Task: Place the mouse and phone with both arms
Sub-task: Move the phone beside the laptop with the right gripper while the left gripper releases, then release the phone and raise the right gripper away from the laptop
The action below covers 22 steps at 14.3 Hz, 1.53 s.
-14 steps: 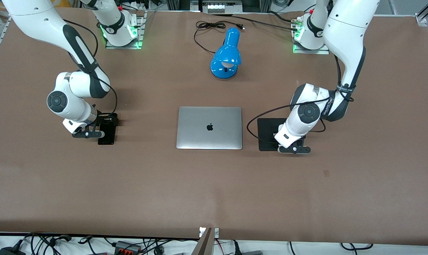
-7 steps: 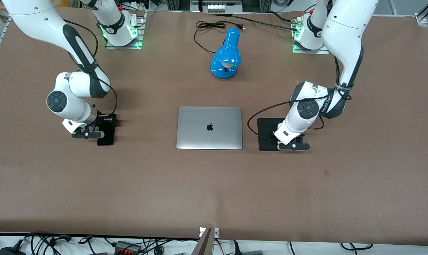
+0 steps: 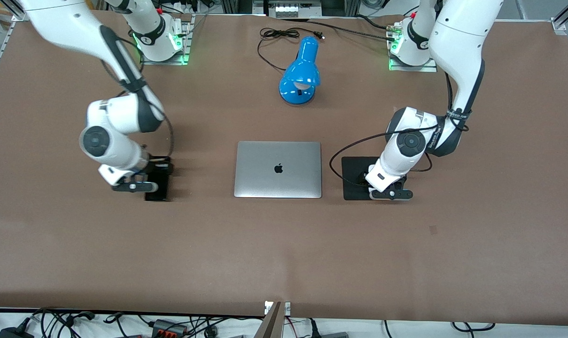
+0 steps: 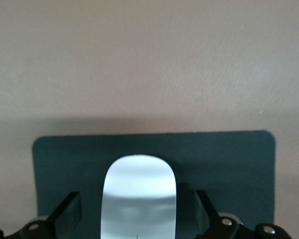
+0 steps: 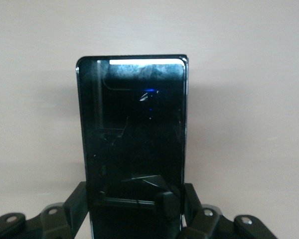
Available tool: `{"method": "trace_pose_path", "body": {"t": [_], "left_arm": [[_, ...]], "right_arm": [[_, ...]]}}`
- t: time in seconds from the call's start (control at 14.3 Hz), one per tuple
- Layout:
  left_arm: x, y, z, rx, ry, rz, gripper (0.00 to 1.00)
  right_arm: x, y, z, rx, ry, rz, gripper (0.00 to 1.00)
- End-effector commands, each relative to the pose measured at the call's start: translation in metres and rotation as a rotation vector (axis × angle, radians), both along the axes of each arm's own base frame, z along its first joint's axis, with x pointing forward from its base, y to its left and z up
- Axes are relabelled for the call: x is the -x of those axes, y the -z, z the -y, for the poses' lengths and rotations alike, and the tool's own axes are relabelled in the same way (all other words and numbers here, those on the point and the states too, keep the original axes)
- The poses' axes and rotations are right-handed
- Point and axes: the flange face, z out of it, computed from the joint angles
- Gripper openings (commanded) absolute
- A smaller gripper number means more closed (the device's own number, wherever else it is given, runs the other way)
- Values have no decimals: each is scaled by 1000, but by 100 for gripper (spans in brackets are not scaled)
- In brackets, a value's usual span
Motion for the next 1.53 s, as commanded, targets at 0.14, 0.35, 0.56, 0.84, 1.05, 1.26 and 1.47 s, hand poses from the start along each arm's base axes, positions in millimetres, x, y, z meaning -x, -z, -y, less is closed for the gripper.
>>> {"method": "trace_pose_path", "body": {"t": [0.14,0.35,0.56,0.84,1.05,1.26,1.47], "left_arm": [[-28,-87,0,-82,-16,-139,100],[-47,-146,-4,-107,5,-195,100],[-60,-208,-50,-96,111,-235,100],[-39,-303,-116,-56,190,-297,100],[-10,-351,-133,-53,159,-331,100],[11,-359,-130,-60,158,-432,100],[18,-378,-165,165,91,-328,100]], "right_arm": [[2,18,-80,-30,61,-33,50],[12,30,-102,-58,62,-51,50],[16,31,-109,-58,30,-51,50],[18,49,-112,-64,-55,-49,51],[21,53,-115,-64,-67,-49,73],[22,51,-121,-64,-5,-48,100],[11,36,-122,-72,49,-21,100]]}}
